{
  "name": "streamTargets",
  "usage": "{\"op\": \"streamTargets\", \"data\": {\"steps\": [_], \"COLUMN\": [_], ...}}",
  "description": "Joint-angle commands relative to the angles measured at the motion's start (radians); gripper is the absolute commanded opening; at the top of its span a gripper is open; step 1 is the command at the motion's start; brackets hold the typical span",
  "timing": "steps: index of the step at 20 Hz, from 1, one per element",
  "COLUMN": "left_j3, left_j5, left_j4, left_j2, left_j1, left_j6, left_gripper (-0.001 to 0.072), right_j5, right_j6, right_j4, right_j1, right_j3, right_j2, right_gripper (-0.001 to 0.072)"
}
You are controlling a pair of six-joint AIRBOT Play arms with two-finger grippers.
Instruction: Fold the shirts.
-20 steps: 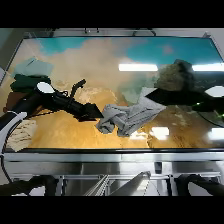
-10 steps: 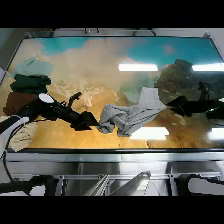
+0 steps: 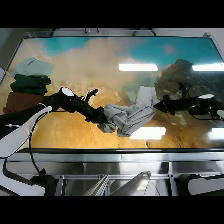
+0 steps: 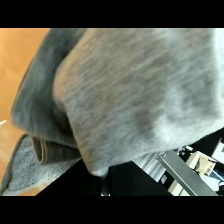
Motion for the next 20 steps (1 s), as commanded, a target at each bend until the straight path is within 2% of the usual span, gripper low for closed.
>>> {"op": "streamTargets", "data": {"steps": [1, 4, 7, 10, 13, 17, 20], "left_j3": [0.083, 0.169, 0.329, 0.515, 0.619, 0.548, 0.356], "left_j5": [-0.085, -0.132, -0.19, -0.197, -0.206, -0.243, -0.245], "left_j4": [-0.012, -0.012, -0.011, -0.011, -0.009, -0.008, -0.008], "left_j2": [0.016, 0.16, 0.332, 0.496, 0.631, 0.778, 0.845], "left_j1": [0.011, 0.09, 0.181, 0.275, 0.366, 0.418, 0.418], "left_j6": [0.007, -0.03, -0.09, -0.109, -0.109, -0.102, -0.052], "left_gripper": [0.0009, 0.001, 0.001, 0.0011, 0.0013, 0.002, 0.002], "right_j5": [0.109, 0.163, 0.181, 0.133, 0.013, 0.056, 0.205], "right_j6": [-0.013, 0.021, 0.023, 0.023, 0.023, 0.024, 0.07], "right_j4": [0.029, 0.042, 0.134, 0.179, 0.177, 0.156, 0.15], "right_j1": [0.012, -0.035, -0.101, -0.154, -0.193, -0.196, -0.196], "right_j3": [0.093, 0.206, 0.354, 0.499, 0.55, 0.55, 0.541], "right_j2": [0.045, 0.206, 0.407, 0.586, 0.759, 0.892, 0.884], "right_gripper": [0.0019, 0.0018, 0.0018, 0.0018, 0.0018, 0.0018, 0.0018]}}
